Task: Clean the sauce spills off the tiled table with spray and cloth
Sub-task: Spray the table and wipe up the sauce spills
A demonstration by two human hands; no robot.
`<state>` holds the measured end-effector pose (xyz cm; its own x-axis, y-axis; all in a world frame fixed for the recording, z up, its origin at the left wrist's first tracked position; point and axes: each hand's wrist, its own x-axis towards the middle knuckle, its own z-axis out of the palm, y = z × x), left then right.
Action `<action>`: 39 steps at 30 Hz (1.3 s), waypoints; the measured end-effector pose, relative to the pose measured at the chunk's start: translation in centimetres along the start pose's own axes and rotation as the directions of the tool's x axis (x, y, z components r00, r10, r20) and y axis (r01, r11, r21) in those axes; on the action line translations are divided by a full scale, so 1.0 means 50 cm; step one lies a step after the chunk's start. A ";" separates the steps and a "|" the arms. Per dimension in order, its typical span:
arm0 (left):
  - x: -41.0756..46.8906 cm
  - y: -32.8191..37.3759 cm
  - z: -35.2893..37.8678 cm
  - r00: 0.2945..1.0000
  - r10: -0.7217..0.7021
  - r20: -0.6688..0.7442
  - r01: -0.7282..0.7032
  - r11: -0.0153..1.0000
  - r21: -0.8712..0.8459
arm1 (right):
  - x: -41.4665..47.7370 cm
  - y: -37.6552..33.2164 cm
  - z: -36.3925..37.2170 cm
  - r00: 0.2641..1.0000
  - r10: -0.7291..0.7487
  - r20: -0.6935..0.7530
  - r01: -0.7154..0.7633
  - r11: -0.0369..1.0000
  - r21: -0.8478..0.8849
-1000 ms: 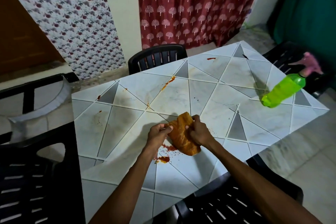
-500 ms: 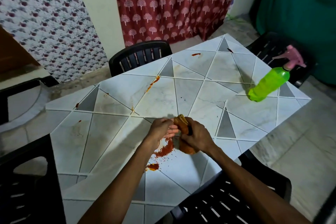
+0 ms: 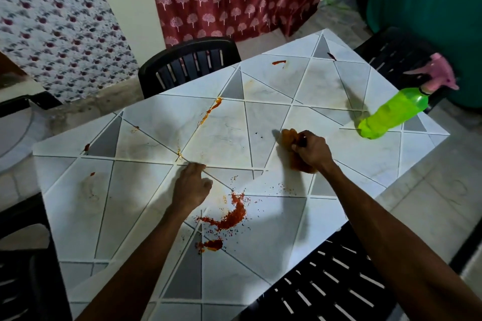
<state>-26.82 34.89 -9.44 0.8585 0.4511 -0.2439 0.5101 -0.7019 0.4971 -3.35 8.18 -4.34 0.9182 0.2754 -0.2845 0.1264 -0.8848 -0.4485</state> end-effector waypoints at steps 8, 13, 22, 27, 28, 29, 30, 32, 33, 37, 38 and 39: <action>-0.014 -0.017 0.019 1.000 0.009 -0.013 -0.009 1.000 -0.015 | -0.046 0.043 0.062 0.991 -0.111 -0.075 0.105 0.991 -0.081; -0.018 -0.018 0.032 0.997 -0.014 -0.071 0.010 0.998 -0.062 | -0.098 0.030 0.103 0.987 -0.161 -0.016 0.160 0.984 -0.083; -0.034 -0.035 0.038 0.996 0.071 -0.051 -0.072 0.997 -0.020 | -0.289 -0.131 0.229 0.907 -0.375 0.189 0.380 0.925 0.012; -0.037 -0.037 0.031 0.995 0.096 -0.031 -0.095 0.995 0.041 | -0.306 -0.153 0.172 0.890 -0.393 0.233 0.330 0.906 0.266; -0.037 -0.033 0.032 0.996 0.088 -0.028 -0.087 0.995 0.040 | -0.303 -0.142 0.154 0.916 -0.361 0.173 0.303 0.908 0.290; -0.035 -0.031 0.034 0.997 0.075 -0.026 -0.074 0.997 0.033 | -0.298 -0.129 0.133 0.945 -0.313 0.096 0.272 0.914 0.302; -0.035 -0.027 0.036 0.998 0.061 -0.024 -0.061 0.998 0.025 | -0.290 -0.108 0.117 0.962 -0.271 0.046 0.243 0.916 0.319; -0.038 -0.016 0.044 0.999 0.043 -0.018 -0.042 0.999 0.011 | -0.271 -0.041 0.088 0.982 -0.186 -0.020 0.183 0.932 0.313; -0.041 -0.008 0.050 0.999 0.041 -0.015 -0.041 0.999 0.005 | -0.268 -0.014 0.059 0.993 -0.116 -0.037 0.121 0.931 0.344; -0.058 0.020 0.068 1.000 0.017 -0.013 -0.016 1.000 0.010 | -0.235 0.110 -0.014 0.963 0.187 -0.192 -0.102 0.919 0.381; -0.061 0.027 0.072 1.000 0.005 -0.015 -0.005 1.000 0.026 | -0.226 0.145 -0.022 0.944 0.248 -0.218 -0.147 0.907 0.395; -0.063 0.030 0.075 1.000 -0.009 -0.016 0.010 0.999 0.040 | -0.220 0.175 -0.028 0.928 0.297 -0.224 -0.188 0.894 0.406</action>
<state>-28.56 30.32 -11.07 0.8529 0.4663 -0.2350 0.5201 -0.7191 0.4608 -11.82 -3.11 -3.93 0.9741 -0.0910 -0.2072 -0.2117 -0.6902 -0.6920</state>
